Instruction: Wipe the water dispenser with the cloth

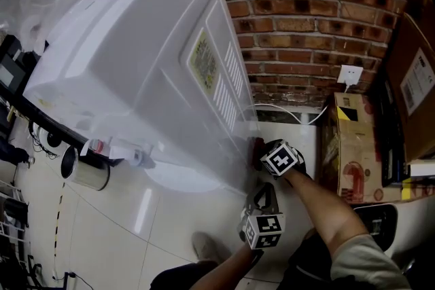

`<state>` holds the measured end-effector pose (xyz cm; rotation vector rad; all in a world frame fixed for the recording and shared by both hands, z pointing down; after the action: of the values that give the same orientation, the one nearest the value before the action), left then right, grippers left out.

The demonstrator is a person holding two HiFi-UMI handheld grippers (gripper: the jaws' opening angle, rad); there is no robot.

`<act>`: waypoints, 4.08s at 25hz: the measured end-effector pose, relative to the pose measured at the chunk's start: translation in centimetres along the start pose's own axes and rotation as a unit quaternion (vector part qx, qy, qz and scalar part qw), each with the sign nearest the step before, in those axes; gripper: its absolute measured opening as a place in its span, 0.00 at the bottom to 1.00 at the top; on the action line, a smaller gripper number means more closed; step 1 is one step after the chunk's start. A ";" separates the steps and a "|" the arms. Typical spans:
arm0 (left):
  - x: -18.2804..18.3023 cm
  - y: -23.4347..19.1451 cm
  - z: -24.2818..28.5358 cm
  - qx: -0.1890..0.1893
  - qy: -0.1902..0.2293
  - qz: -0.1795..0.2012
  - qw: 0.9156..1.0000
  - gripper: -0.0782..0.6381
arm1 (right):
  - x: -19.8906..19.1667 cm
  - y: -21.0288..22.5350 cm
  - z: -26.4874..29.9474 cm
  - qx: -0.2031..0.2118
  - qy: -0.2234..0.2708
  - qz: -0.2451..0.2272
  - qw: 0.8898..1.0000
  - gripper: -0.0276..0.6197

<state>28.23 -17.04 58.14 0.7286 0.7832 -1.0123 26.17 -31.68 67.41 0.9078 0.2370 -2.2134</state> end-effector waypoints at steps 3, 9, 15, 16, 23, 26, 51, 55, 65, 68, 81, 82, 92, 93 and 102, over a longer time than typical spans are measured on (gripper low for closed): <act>0.8 0.1 0.0 0.001 0.007 -0.006 1.000 0.11 | 0.0 0.8 -1.1 -0.009 0.009 0.012 1.000 0.17; 7.1 -0.3 -2.3 0.004 0.045 -0.034 0.998 0.11 | 4.5 2.7 -9.3 -0.028 0.126 0.080 0.988 0.17; 18.4 -2.5 -7.7 0.010 0.124 -0.023 0.992 0.11 | 16.2 3.5 -21.7 -0.043 0.266 0.047 0.962 0.17; 20.2 -3.3 -8.7 0.018 0.135 -0.019 0.990 0.11 | 19.0 3.4 -24.1 -0.045 0.292 0.029 0.955 0.17; 28.9 -5.5 -15.3 0.036 0.188 -0.006 0.981 0.11 | 35.7 0.4 -41.0 -0.060 0.433 -0.071 0.896 0.17; 31.6 -6.4 -17.3 0.043 0.205 0.004 0.978 0.11 | 41.2 -1.3 -45.5 -0.076 0.457 -0.111 0.879 0.17; 30.9 -6.8 -16.0 0.041 0.207 -0.006 0.977 0.11 | 41.3 1.5 -38.3 -0.109 0.365 -0.070 0.922 0.17; 28.3 -6.3 -14.5 0.038 0.194 -0.014 0.980 0.11 | 38.5 1.8 -34.9 -0.086 0.349 -0.048 0.932 0.17; 24.1 -5.5 -11.0 0.030 0.162 -0.018 0.986 0.11 | 31.7 2.4 -28.2 -0.071 0.292 -0.041 0.953 0.17; 23.2 -5.0 -10.3 0.026 0.156 -0.017 0.987 0.11 | 30.2 2.5 -26.8 -0.067 0.280 -0.040 0.957 0.17; 18.7 -3.7 -6.5 0.009 0.137 -0.016 0.990 0.11 | 24.0 2.9 -20.7 -0.055 0.229 -0.029 0.971 0.17; 18.3 -3.5 -6.0 0.006 0.135 -0.015 0.991 0.11 | 23.4 3.0 -20.0 -0.054 0.223 -0.027 0.973 0.17; 11.1 -1.7 -1.8 -0.008 0.094 -0.011 0.995 0.11 | 15.5 4.2 -12.6 -0.043 0.163 0.020 0.986 0.17; 10.4 -1.4 -1.4 -0.010 0.090 -0.009 0.996 0.11 | 14.6 4.3 -11.8 -0.041 0.156 0.026 0.987 0.17; 5.4 -0.7 1.8 -0.019 0.057 -0.016 0.998 0.11 | 9.1 5.0 -5.5 -0.028 0.116 0.060 0.991 0.17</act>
<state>29.75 -21.20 54.49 0.7480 0.9122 -0.9896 28.01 -38.07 57.75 1.1186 0.3432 -1.9820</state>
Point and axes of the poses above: the fingertips, and each gripper's own axes: z forward along the fingers, y to its right, x out of its top, the point moved 1 cm from there along -z, backward along the fingers, and after that the axes turned 2 degrees about z, right-handed, at the moved point
